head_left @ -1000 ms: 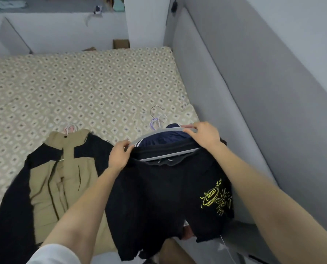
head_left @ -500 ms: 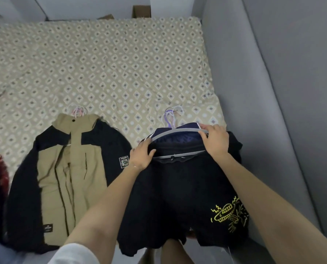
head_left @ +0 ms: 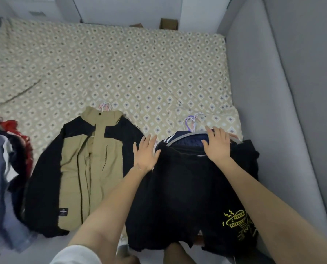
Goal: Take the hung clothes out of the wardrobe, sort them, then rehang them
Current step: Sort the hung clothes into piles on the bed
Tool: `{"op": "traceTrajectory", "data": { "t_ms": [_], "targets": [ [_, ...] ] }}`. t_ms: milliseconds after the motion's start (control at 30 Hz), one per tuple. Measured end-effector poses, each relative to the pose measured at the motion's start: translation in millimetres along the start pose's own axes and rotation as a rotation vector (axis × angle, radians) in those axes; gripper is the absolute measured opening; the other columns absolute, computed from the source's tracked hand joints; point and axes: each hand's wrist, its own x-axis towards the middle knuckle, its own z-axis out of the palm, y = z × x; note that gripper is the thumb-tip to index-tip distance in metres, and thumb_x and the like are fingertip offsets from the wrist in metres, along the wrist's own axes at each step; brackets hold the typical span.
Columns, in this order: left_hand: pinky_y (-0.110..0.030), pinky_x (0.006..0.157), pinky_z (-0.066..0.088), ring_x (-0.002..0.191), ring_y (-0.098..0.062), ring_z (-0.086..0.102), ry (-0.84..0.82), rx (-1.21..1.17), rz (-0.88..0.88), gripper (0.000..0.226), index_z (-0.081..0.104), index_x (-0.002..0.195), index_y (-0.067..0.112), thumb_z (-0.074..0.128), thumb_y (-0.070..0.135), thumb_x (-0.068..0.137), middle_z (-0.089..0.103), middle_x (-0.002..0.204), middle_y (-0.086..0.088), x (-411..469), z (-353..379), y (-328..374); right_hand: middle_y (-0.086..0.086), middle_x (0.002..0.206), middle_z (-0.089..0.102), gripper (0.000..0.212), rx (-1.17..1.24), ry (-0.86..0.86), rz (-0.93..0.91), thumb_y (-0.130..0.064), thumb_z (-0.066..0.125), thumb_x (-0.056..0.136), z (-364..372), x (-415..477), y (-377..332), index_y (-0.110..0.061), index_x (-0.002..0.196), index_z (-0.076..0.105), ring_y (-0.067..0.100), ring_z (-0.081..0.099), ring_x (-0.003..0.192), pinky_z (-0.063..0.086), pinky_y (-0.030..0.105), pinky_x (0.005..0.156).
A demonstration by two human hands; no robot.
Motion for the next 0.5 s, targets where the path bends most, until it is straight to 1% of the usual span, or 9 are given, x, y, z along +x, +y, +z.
{"op": "traceTrajectory", "data": {
  "t_ms": [100, 167, 267, 367, 433, 500],
  "targets": [
    [-0.050, 0.122, -0.005, 0.153, -0.020, -0.002, 0.036, 0.057, -0.002, 0.062, 0.013, 0.158, 0.028, 0.038, 0.042, 0.103, 0.004, 0.166, 0.001, -6.8, -19.0, -28.0, 0.017, 0.151, 0.037, 0.063, 0.008, 0.014, -0.016, -0.036, 0.051, 0.098, -10.3, -5.8, -37.0, -0.016, 0.153, 0.028, 0.037, 0.033, 0.138, 0.024, 0.050, 0.114],
    [-0.051, 0.121, -0.005, 0.153, -0.020, -0.003, 0.067, 0.070, 0.006, 0.063, 0.013, 0.158, 0.028, 0.040, 0.043, 0.102, 0.003, 0.166, 0.001, -11.2, -33.7, -50.5, 0.014, 0.153, 0.034, 0.065, 0.013, 0.014, -0.014, -0.038, 0.051, 0.098, -15.8, -11.1, -64.2, -0.019, 0.154, 0.025, 0.036, 0.032, 0.139, 0.025, 0.049, 0.114],
    [-0.052, 0.121, -0.004, 0.153, -0.021, -0.003, 0.102, 0.078, 0.016, 0.065, 0.013, 0.158, 0.029, 0.041, 0.045, 0.101, 0.004, 0.166, 0.001, -18.4, -57.9, -88.1, 0.016, 0.155, 0.032, 0.065, 0.016, 0.040, -0.006, -0.040, 0.051, 0.097, -19.9, -23.8, -107.8, -0.018, 0.153, 0.026, 0.036, 0.031, 0.140, 0.024, 0.049, 0.115],
    [-0.053, 0.121, -0.004, 0.153, -0.021, -0.003, 0.093, 0.083, 0.008, 0.065, 0.012, 0.158, 0.030, 0.041, 0.045, 0.101, 0.004, 0.166, 0.001, -28.2, -83.9, -128.4, 0.015, 0.155, 0.033, 0.065, 0.016, 0.051, 0.009, -0.043, 0.050, 0.097, -18.8, -39.1, -156.0, -0.018, 0.153, 0.026, 0.035, 0.030, 0.141, 0.024, 0.048, 0.114],
    [-0.054, 0.120, -0.004, 0.153, -0.021, -0.003, 0.083, 0.088, -0.021, 0.066, 0.010, 0.158, 0.030, 0.040, 0.044, 0.102, 0.003, 0.166, 0.000, -35.6, -100.6, -157.1, 0.015, 0.153, 0.036, 0.066, 0.032, 0.067, 0.013, -0.043, 0.052, 0.096, -16.9, -48.6, -189.8, -0.017, 0.153, 0.029, 0.035, 0.031, 0.141, 0.026, 0.049, 0.114],
    [-0.056, 0.121, -0.002, 0.153, -0.022, -0.003, 0.064, 0.105, -0.037, 0.067, 0.006, 0.158, 0.029, 0.040, 0.044, 0.102, 0.001, 0.166, 0.000, -41.1, -116.0, -186.1, 0.014, 0.153, 0.035, 0.067, 0.063, 0.059, 0.033, -0.043, 0.052, 0.096, -15.0, -55.6, -221.9, -0.018, 0.153, 0.028, 0.034, 0.030, 0.141, 0.025, 0.050, 0.114]
  ]
}}
